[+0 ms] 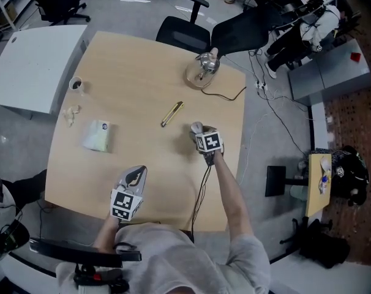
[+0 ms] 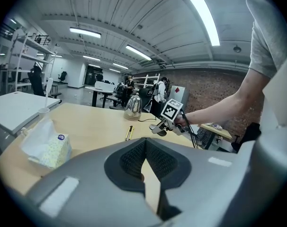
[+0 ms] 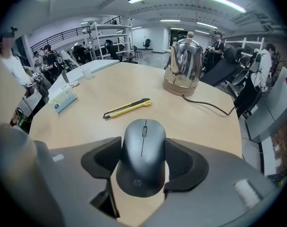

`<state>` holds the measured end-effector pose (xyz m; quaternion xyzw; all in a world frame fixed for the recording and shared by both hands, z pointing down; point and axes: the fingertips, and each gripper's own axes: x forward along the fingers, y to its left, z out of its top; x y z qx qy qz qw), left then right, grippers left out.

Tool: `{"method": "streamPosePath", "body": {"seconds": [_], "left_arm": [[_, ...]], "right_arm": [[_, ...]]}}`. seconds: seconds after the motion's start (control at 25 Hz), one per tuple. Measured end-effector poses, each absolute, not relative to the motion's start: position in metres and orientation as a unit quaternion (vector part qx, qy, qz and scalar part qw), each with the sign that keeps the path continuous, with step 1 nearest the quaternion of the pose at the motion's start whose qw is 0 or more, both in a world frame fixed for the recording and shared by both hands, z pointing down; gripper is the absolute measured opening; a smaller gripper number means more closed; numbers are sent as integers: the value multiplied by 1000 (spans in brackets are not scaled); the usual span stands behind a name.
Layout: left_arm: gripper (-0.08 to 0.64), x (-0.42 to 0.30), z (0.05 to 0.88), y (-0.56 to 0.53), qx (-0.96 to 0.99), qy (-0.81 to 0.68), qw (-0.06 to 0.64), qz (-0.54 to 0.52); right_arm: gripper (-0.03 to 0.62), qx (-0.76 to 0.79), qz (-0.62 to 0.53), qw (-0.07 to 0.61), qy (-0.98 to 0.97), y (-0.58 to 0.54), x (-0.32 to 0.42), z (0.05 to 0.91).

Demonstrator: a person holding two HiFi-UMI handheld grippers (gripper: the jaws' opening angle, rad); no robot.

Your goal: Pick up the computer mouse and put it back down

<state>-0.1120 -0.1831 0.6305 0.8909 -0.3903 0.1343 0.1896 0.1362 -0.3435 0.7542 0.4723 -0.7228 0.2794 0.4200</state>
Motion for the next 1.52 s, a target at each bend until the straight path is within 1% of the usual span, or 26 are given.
{"method": "streamPosePath", "body": {"seconds": [0.68, 1.0, 1.16, 1.52], "left_arm": [[20, -126, 607, -178, 886, -416, 166, 120], [20, -128, 596, -174, 889, -418, 147, 113], [20, -124, 588, -170, 893, -414, 138, 111], [20, -119, 572, -160, 900, -407, 120, 101]], "right_arm": [[295, 536, 255, 298, -747, -308, 134, 670], [295, 550, 248, 238, -761, -275, 120, 623], [295, 562, 232, 197, -769, -256, 114, 595], [295, 596, 193, 133, -768, -202, 108, 551]]}}
